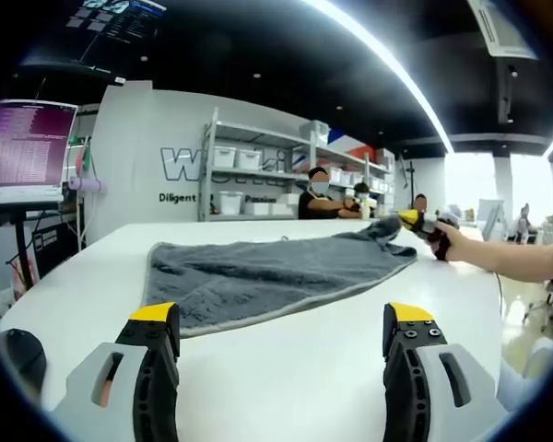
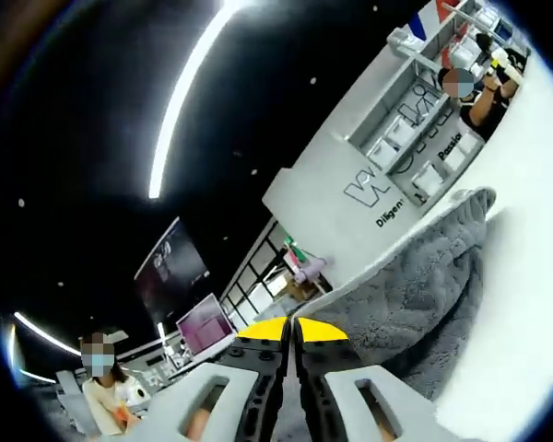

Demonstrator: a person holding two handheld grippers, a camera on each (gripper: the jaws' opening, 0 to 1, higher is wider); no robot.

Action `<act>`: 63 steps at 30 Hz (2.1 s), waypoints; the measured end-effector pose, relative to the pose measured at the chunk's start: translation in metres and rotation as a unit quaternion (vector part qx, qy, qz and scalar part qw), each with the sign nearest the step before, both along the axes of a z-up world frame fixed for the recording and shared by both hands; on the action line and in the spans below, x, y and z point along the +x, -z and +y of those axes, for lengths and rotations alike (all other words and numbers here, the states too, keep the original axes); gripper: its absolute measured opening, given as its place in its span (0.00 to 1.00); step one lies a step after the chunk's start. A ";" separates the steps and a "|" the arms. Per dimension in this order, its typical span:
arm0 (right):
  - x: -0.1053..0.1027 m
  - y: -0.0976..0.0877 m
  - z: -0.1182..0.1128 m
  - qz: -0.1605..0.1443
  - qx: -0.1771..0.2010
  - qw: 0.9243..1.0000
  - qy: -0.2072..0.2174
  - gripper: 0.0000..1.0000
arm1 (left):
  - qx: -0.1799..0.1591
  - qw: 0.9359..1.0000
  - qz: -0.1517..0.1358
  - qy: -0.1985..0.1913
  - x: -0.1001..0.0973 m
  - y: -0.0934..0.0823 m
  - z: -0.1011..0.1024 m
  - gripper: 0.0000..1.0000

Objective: Fold the towel on the table until its edges align and the towel forms a compact rectangular stack.

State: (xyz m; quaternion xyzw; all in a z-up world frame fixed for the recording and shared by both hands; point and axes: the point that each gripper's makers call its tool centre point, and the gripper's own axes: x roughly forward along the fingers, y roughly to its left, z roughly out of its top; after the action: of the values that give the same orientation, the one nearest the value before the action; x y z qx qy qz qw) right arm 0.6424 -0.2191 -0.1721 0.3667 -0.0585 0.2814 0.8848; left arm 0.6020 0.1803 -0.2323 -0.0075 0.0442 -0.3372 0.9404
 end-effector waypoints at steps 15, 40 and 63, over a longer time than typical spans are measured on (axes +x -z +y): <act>0.004 -0.009 0.035 -0.023 0.036 0.999 -0.027 0.00 | -0.001 1.000 0.000 -0.001 0.002 -0.001 0.000 0.89; -0.006 -0.002 0.094 -0.018 -0.023 0.994 -0.103 0.00 | 0.002 1.000 0.002 -0.005 0.003 0.001 0.002 0.88; 0.005 0.010 0.151 0.005 -0.059 0.994 -0.096 0.00 | 0.001 1.000 0.000 -0.004 0.001 0.001 0.001 0.87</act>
State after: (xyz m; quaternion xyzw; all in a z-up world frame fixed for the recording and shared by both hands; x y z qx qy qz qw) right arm 0.6474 -0.0685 -0.1824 0.3192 -0.0014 0.3660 0.8741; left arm 0.6033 0.1812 -0.2328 -0.0067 0.0447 -0.3338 0.9415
